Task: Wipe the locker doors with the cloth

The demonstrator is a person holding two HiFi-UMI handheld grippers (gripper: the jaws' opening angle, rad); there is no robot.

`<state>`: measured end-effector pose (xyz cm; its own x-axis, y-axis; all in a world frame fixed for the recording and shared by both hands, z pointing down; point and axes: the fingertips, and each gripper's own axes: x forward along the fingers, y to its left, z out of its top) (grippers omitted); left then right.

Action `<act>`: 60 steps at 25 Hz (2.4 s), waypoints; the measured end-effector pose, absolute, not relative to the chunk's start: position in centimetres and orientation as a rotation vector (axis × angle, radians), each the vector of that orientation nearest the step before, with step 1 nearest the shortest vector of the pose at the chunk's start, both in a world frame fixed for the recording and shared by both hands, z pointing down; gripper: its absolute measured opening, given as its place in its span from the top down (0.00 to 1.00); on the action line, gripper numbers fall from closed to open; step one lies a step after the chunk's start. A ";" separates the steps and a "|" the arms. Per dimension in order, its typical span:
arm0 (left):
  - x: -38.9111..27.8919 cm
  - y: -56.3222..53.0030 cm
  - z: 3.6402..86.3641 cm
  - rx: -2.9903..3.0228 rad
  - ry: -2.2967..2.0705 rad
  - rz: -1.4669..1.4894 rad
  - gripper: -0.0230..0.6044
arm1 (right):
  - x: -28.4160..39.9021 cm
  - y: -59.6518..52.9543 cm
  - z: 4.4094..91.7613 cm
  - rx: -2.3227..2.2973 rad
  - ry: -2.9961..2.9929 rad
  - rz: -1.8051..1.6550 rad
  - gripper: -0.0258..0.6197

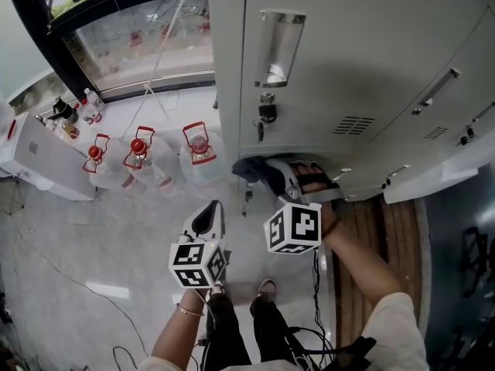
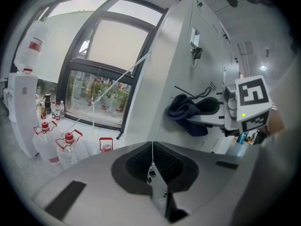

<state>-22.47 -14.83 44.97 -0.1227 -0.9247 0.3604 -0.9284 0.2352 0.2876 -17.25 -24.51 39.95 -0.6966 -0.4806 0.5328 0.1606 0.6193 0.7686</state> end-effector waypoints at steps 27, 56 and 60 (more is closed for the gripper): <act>-20.8 -16.7 56.1 1.715 -1.973 0.047 0.95 | -17.3 -24.4 50.8 0.285 -2.113 -1.099 0.89; -19.9 -16.5 65.8 1.725 -1.857 0.070 0.95 | -15.9 -24.2 62.6 0.337 -2.056 -0.979 0.89; -20.3 -16.6 67.0 1.723 -1.878 0.072 0.95 | -15.5 -24.6 63.9 0.383 -2.082 -0.919 0.89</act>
<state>-20.28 -16.62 66.99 0.0058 -0.8950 0.4460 -0.9264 0.1631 0.3393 -15.52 -24.58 63.92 -0.6258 -0.5452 0.5578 0.0446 0.6889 0.7234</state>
